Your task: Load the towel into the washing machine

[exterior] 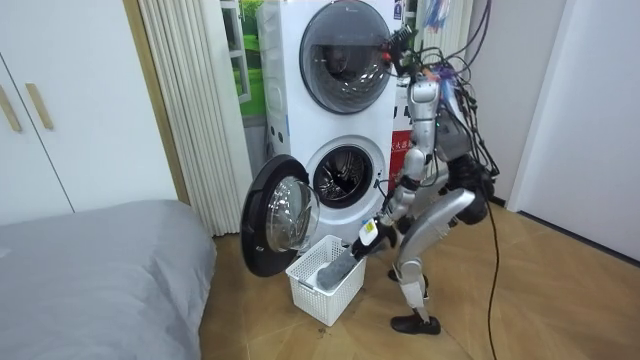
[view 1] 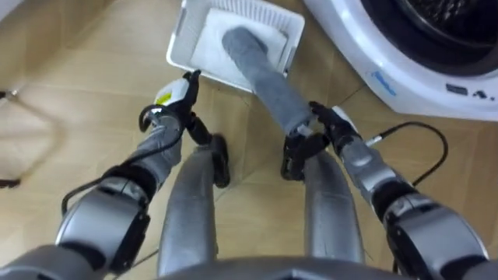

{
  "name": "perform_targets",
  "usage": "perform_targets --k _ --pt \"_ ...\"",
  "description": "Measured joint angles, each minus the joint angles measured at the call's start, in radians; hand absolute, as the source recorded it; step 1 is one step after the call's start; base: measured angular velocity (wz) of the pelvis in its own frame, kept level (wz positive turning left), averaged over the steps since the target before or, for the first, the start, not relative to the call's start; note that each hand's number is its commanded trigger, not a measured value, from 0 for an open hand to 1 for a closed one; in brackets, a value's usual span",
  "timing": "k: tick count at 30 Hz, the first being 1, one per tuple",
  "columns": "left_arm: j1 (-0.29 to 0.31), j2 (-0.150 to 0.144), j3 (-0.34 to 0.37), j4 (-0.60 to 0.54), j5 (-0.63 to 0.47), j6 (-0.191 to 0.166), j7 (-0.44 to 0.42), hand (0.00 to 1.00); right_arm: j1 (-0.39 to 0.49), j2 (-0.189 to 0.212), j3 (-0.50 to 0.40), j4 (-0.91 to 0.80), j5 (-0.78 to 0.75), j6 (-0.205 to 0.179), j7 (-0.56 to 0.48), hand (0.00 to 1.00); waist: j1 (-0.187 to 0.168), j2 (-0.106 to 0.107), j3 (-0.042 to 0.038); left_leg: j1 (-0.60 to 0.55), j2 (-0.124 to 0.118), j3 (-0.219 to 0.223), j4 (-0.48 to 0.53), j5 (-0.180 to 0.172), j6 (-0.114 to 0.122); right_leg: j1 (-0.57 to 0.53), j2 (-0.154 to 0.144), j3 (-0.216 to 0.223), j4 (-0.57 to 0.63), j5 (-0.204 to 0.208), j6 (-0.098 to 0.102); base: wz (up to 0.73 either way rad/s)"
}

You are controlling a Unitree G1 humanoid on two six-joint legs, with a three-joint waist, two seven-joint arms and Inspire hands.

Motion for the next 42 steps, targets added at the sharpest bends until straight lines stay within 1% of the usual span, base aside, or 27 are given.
perform_targets --k 1,2,3,4,5,6,8,9,11,12,13,14,15,17,19,21,22,24,26,30,32,37,39,42 --pt "-0.013 0.007 -0.029 -0.001 0.006 0.002 0.008 0.00 -0.009 0.000 0.017 -0.005 0.012 -0.001 0.001 0.00 -0.007 -0.001 0.0002 -0.045 0.000 -0.002 0.034 -0.001 0.001 -0.044 0.001 0.009 0.035 -0.004 0.003 0.00" --pt "-0.021 0.014 -0.046 -0.003 0.008 0.002 0.012 0.00 -0.018 0.000 0.028 -0.015 0.013 -0.011 -0.006 0.00 -0.024 0.000 0.0002 -0.079 0.000 -0.008 0.062 -0.001 0.000 -0.078 0.001 0.016 0.063 -0.008 0.001 0.06" --pt "-0.022 0.019 -0.050 -0.003 0.009 0.002 0.012 0.00 -0.023 0.000 0.030 -0.023 0.018 -0.017 -0.005 0.00 -0.031 -0.001 -0.0001 -0.093 -0.001 -0.011 0.074 -0.001 0.000 -0.092 0.000 0.018 0.074 -0.010 -0.001 0.06" --pt "-0.027 0.026 -0.061 -0.005 0.010 0.002 0.015 0.00 -0.029 -0.001 0.042 -0.044 0.053 -0.019 0.003 0.00 -0.052 -0.002 -0.0005 -0.121 0.000 -0.016 0.098 -0.003 0.003 -0.119 -0.002 0.018 0.098 -0.012 -0.005 0.05" --pt "-0.029 0.031 -0.083 -0.016 0.010 0.002 0.024 0.00 -0.039 -0.006 0.060 -0.049 0.090 -0.023 0.009 0.00 -0.061 -0.002 -0.0005 -0.149 0.000 -0.018 0.117 -0.004 0.004 -0.145 -0.009 0.019 0.116 -0.013 -0.006 0.05" --pt "-0.030 0.032 -0.094 -0.021 0.011 0.001 0.031 0.00 -0.042 -0.006 0.069 -0.050 0.108 -0.026 0.011 0.00 -0.065 -0.003 -0.0003 -0.160 0.000 -0.018 0.124 -0.004 0.004 -0.156 -0.011 0.019 0.124 -0.012 -0.006 0.00" --pt "-0.033 0.030 -0.128 -0.024 0.019 -0.003 0.054 0.00 -0.046 -0.006 0.072 -0.061 0.141 -0.055 0.011 0.00 -0.089 -0.004 -0.0011 -0.197 0.002 -0.021 0.145 -0.003 0.003 -0.192 -0.008 0.019 0.141 -0.010 -0.010 -0.02" --pt "-0.035 0.029 -0.130 -0.024 0.021 -0.003 0.055 0.00 -0.048 -0.005 0.072 -0.066 0.145 -0.060 0.011 0.00 -0.093 -0.005 -0.0013 -0.205 0.005 -0.021 0.149 -0.003 0.003 -0.199 -0.007 0.018 0.143 -0.009 -0.012 -0.07" --pt "-0.047 0.027 -0.143 -0.022 0.043 -0.012 0.068 0.00 -0.050 0.000 0.096 -0.074 0.152 -0.081 0.011 0.00 -0.106 -0.007 -0.0013 -0.231 0.014 -0.024 0.158 -0.002 0.001 -0.222 0.007 0.013 0.145 -0.004 -0.018 -0.09" --pt "-0.049 0.028 -0.144 -0.022 0.049 -0.015 0.074 0.00 -0.053 0.000 0.104 -0.075 0.152 -0.087 0.012 0.00 -0.110 -0.007 -0.0014 -0.237 0.014 -0.027 0.158 0.000 -0.001 -0.226 0.007 0.010 0.145 -0.003 -0.020 -0.05" --pt "-0.058 0.029 -0.154 -0.020 0.052 -0.018 0.083 0.00 -0.058 0.000 0.112 -0.071 0.154 -0.097 0.012 0.00 -0.122 -0.011 -0.0003 -0.243 0.015 -0.028 0.159 0.001 -0.004 -0.233 0.009 0.009 0.146 0.000 -0.018 0.00" --pt "-0.062 0.031 -0.165 -0.020 0.057 -0.021 0.094 0.00 -0.065 0.001 0.127 -0.067 0.163 -0.100 0.013 0.00 -0.132 -0.015 -0.0011 -0.250 0.016 -0.028 0.162 -0.001 -0.007 -0.241 0.010 0.010 0.152 -0.002 -0.022 0.00" --pt "-0.065 0.031 -0.166 -0.020 0.062 -0.022 0.097 0.00 -0.069 0.002 0.133 -0.068 0.168 -0.101 0.015 0.00 -0.136 -0.016 -0.0009 -0.253 0.016 -0.030 0.165 -0.003 -0.009 -0.244 0.011 0.010 0.155 -0.002 -0.025 0.00" --pt "-0.080 0.035 -0.179 -0.019 0.076 -0.024 0.108 0.00 -0.077 0.008 0.144 -0.065 0.188 -0.107 0.021 0.00 -0.138 -0.028 0.0002 -0.260 0.024 -0.030 0.166 -0.009 -0.016 -0.255 0.021 0.013 0.156 -0.002 -0.033 -0.09" --pt "-0.090 0.038 -0.187 -0.012 0.078 -0.028 0.118 0.00 -0.086 0.017 0.146 -0.052 0.205 -0.110 0.024 0.00 -0.140 -0.035 0.0030 -0.262 0.032 -0.032 0.174 -0.018 -0.021 -0.257 0.028 0.010 0.160 -0.006 -0.041 -0.11" --pt "-0.097 0.038 -0.205 -0.007 0.079 -0.030 0.125 0.00 -0.092 0.019 0.154 -0.043 0.228 -0.117 0.026 0.00 -0.141 -0.035 0.0034 -0.266 0.039 -0.039 0.189 -0.032 -0.025 -0.258 0.034 0.006 0.170 -0.013 -0.045 -0.12" --pt "-0.102 0.038 -0.208 -0.006 0.086 -0.034 0.136 0.00 -0.094 0.021 0.155 -0.035 0.241 -0.122 0.032 0.00 -0.140 -0.035 0.0035 -0.272 0.048 -0.044 0.201 -0.042 -0.027 -0.260 0.040 0.001 0.174 -0.018 -0.048 -0.11" --pt "-0.110 0.039 -0.208 -0.005 0.095 -0.042 0.146 0.00 -0.094 0.021 0.155 -0.035 0.257 -0.124 0.035 0.00 -0.142 -0.035 0.0036 -0.277 0.051 -0.050 0.206 -0.048 -0.030 -0.261 0.040 -0.008 0.174 -0.022 -0.053 -0.08" --pt "-0.122 0.038 -0.224 -0.002 0.102 -0.044 0.172 0.00 -0.094 0.021 0.155 -0.034 0.270 -0.127 0.035 0.00 -0.144 -0.035 0.0036 -0.278 0.052 -0.050 0.207 -0.055 -0.030 -0.262 0.040 -0.009 0.174 -0.026 -0.052 -0.04" --pt "-0.134 0.038 -0.229 -0.002 0.118 -0.049 0.205 0.00 -0.094 0.021 0.162 -0.035 0.283 -0.132 0.034 0.00 -0.149 -0.035 0.0036 -0.280 0.055 -0.050 0.213 -0.067 -0.027 -0.262 0.039 -0.011 0.175 -0.034 -0.049 -0.04" --pt "-0.138 0.042 -0.235 -0.003 0.130 -0.049 0.220 0.00 -0.093 0.021 0.166 -0.040 0.283 -0.132 0.039 0.00 -0.160 -0.035 0.0036 -0.284 0.056 -0.050 0.218 -0.072 -0.021 -0.262 0.038 -0.013 0.175 -0.039 -0.045 0.00" --pt "-0.149 0.040 -0.253 -0.004 0.176 -0.049 0.222 0.00 -0.090 0.020 0.166 -0.049 0.283 -0.131 0.051 0.00 -0.176 -0.035 0.0036 -0.286 0.056 -0.049 0.233 -0.090 -0.013 -0.262 0.038 -0.011 0.182 -0.051 -0.034 -0.03" --pt "-0.148 0.042 -0.258 -0.004 0.175 -0.049 0.222 0.00 -0.090 0.020 0.172 -0.052 0.284 -0.131 0.054 0.00 -0.186 -0.036 0.0034 -0.286 0.056 -0.046 0.236 -0.096 -0.010 -0.263 0.037 -0.007 0.186 -0.056 -0.029 0.00" --pt "-0.150 0.044 -0.287 -0.004 0.175 -0.050 0.220 0.00 -0.089 0.019 0.174 -0.060 0.283 -0.132 0.057 0.00 -0.196 -0.037 0.0024 -0.287 0.056 -0.037 0.236 -0.102 -0.006 -0.271 0.037 -0.003 0.186 -0.057 -0.027 -0.07"
